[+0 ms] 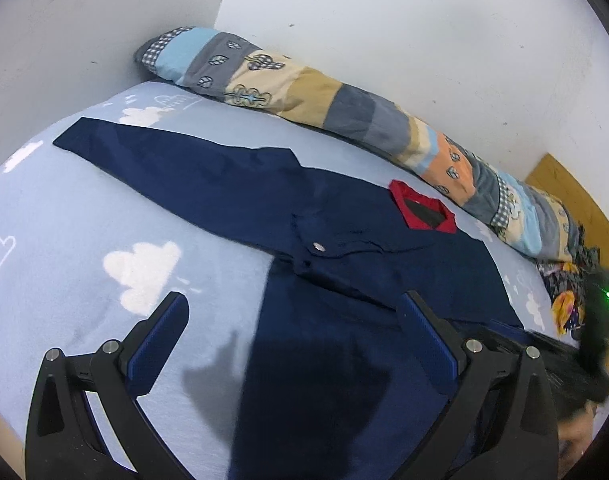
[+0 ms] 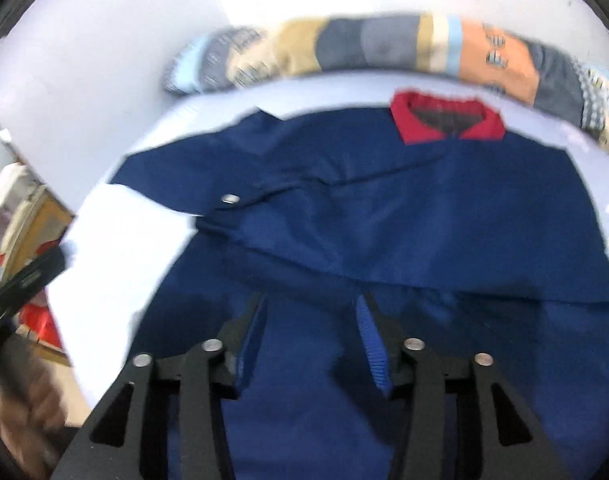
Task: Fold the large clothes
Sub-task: 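Carry the held sleeve across the jacket chest and open the right tool, then grasp the other sleeve cuff with the left tool and lift it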
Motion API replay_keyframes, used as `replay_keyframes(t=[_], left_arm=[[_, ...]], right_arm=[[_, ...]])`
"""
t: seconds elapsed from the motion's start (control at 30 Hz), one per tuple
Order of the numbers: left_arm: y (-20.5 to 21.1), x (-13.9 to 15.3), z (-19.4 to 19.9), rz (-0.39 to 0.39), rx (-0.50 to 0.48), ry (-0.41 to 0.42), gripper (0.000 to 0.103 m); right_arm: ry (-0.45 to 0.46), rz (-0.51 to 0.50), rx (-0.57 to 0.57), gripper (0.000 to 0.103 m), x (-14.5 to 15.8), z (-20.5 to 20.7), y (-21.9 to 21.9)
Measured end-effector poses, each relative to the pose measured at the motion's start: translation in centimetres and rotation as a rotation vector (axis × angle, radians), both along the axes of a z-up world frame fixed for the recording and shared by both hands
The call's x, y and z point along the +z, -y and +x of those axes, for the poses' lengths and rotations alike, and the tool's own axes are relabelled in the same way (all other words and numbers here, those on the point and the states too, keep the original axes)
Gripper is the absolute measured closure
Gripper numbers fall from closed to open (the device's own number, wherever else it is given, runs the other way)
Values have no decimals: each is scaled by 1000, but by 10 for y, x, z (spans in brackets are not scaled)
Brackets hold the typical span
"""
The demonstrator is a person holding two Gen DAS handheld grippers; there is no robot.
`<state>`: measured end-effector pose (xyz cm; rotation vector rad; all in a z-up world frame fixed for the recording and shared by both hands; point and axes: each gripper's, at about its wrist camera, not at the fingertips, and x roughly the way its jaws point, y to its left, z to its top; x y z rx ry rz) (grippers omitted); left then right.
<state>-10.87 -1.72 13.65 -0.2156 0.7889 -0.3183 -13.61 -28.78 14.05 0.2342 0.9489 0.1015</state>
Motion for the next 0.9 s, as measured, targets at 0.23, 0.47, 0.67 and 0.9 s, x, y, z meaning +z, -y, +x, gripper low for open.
replay_keyframes(t=[0.23, 0.47, 0.67, 0.9], left_arm=[[-84, 8, 46, -102, 169, -21, 0], [-227, -30, 158, -424, 381, -140, 56], [-280, -87, 240, -530, 457, -220, 58], [-305, -123, 276, -642, 567, -217, 58]], right_arm=[[128, -123, -24, 36, 2, -46, 9], [176, -130, 4, 38, 15, -38, 17], [168, -115, 20, 38, 9, -42, 21], [138, 2, -64, 38, -3, -30, 45]])
